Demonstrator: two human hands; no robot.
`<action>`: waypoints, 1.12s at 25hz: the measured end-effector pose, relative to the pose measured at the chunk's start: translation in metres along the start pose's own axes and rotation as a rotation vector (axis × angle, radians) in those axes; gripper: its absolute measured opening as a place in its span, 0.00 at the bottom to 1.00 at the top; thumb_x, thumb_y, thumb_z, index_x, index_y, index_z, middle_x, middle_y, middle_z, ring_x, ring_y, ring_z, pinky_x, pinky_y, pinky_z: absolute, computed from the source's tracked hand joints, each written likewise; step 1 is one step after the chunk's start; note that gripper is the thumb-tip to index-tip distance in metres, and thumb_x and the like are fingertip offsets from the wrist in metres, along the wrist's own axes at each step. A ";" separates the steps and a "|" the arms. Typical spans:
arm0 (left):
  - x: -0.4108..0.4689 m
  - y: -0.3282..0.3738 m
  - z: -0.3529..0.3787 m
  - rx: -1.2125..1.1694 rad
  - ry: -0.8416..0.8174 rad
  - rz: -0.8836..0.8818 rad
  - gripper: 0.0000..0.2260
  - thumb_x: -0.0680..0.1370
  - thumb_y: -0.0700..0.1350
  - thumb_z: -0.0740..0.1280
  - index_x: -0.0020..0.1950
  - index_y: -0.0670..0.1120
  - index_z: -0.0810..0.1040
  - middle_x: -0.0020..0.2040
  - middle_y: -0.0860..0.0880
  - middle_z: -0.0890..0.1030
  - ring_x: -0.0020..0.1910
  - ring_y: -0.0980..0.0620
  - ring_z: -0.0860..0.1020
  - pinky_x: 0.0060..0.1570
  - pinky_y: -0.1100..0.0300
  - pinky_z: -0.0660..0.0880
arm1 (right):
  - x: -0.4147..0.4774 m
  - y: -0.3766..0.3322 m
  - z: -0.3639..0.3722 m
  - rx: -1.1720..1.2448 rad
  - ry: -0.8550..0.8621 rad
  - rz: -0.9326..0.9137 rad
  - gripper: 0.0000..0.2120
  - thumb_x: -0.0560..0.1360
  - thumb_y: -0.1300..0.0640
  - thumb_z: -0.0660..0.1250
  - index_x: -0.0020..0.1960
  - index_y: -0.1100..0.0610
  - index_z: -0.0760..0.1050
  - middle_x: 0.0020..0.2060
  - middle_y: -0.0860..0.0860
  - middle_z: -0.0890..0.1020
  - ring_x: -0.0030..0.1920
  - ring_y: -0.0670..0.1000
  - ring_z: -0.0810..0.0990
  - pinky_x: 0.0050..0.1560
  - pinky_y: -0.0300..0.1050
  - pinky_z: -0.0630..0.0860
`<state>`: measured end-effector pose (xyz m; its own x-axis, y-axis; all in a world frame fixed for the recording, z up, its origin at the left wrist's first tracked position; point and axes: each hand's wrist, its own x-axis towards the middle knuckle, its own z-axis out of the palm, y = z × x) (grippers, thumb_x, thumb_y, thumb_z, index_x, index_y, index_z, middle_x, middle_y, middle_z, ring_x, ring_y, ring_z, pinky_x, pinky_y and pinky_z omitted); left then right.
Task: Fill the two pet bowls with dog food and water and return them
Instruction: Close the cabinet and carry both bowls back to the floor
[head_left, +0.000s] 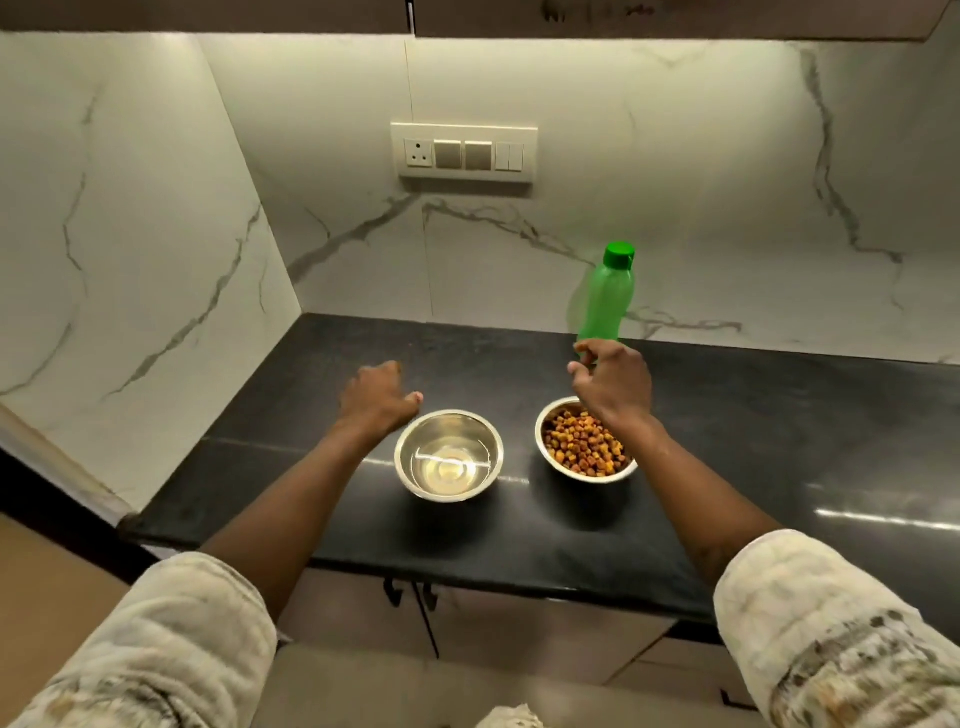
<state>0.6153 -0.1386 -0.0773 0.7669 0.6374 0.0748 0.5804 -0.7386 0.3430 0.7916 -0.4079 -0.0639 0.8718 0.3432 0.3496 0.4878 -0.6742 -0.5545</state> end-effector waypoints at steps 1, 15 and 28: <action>-0.007 -0.006 0.011 -0.017 -0.082 -0.067 0.24 0.76 0.58 0.71 0.65 0.43 0.78 0.58 0.40 0.82 0.55 0.39 0.82 0.49 0.51 0.77 | -0.005 0.015 0.002 -0.013 -0.021 0.043 0.15 0.76 0.55 0.74 0.62 0.53 0.85 0.54 0.54 0.87 0.54 0.58 0.85 0.55 0.49 0.80; -0.082 0.000 0.083 -1.069 -0.218 -0.690 0.14 0.80 0.26 0.58 0.57 0.42 0.72 0.54 0.43 0.76 0.43 0.41 0.84 0.28 0.52 0.84 | -0.054 0.108 0.036 0.252 -0.393 0.775 0.21 0.80 0.65 0.60 0.72 0.62 0.64 0.64 0.63 0.77 0.42 0.61 0.87 0.23 0.47 0.82; -0.169 -0.087 0.053 -1.153 0.112 -0.844 0.21 0.77 0.27 0.63 0.63 0.47 0.68 0.57 0.42 0.74 0.40 0.35 0.85 0.29 0.49 0.84 | -0.087 0.021 0.076 0.355 -0.492 0.540 0.19 0.79 0.68 0.62 0.69 0.58 0.69 0.62 0.59 0.78 0.43 0.59 0.88 0.25 0.42 0.81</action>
<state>0.4497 -0.1940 -0.1697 0.2541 0.8416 -0.4766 0.2587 0.4157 0.8720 0.7293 -0.4023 -0.1635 0.8709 0.3340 -0.3606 -0.0924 -0.6094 -0.7875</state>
